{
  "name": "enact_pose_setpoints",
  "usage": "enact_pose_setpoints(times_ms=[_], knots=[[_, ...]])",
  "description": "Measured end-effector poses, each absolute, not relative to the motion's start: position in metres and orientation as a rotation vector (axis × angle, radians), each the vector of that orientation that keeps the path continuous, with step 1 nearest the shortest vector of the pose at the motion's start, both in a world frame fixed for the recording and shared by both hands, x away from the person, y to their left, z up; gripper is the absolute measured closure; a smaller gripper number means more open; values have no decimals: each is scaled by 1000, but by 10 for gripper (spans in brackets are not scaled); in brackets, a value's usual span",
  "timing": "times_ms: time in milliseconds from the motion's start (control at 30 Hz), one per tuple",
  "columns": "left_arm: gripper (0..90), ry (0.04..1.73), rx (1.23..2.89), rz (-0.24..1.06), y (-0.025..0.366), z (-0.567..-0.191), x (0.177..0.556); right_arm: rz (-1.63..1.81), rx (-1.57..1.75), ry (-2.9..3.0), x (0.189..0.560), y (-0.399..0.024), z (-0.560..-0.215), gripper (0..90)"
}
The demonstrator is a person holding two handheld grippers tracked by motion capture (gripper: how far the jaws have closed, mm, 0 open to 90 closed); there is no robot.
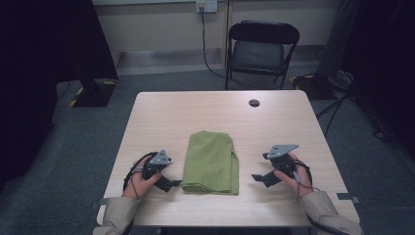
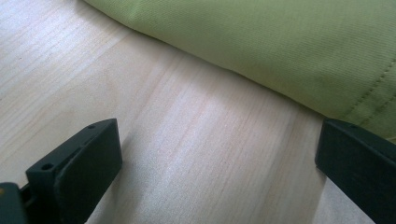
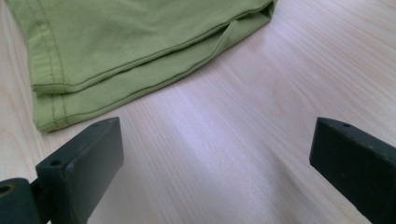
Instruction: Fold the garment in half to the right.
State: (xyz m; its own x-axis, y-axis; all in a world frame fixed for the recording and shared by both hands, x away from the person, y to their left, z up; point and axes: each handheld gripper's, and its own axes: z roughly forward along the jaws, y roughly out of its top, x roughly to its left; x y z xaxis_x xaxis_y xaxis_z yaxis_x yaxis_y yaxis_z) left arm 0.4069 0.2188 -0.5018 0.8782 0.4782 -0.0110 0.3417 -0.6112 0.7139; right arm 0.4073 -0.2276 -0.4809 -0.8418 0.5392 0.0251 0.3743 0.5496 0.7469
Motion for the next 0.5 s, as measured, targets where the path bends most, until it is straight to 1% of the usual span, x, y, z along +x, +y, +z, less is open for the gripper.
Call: enact_pose_setpoints(times_ms=[500], knots=[[0, 587, 2284, 232, 219, -502, 407, 1151, 799, 2570, 401, -243, -486, 17]])
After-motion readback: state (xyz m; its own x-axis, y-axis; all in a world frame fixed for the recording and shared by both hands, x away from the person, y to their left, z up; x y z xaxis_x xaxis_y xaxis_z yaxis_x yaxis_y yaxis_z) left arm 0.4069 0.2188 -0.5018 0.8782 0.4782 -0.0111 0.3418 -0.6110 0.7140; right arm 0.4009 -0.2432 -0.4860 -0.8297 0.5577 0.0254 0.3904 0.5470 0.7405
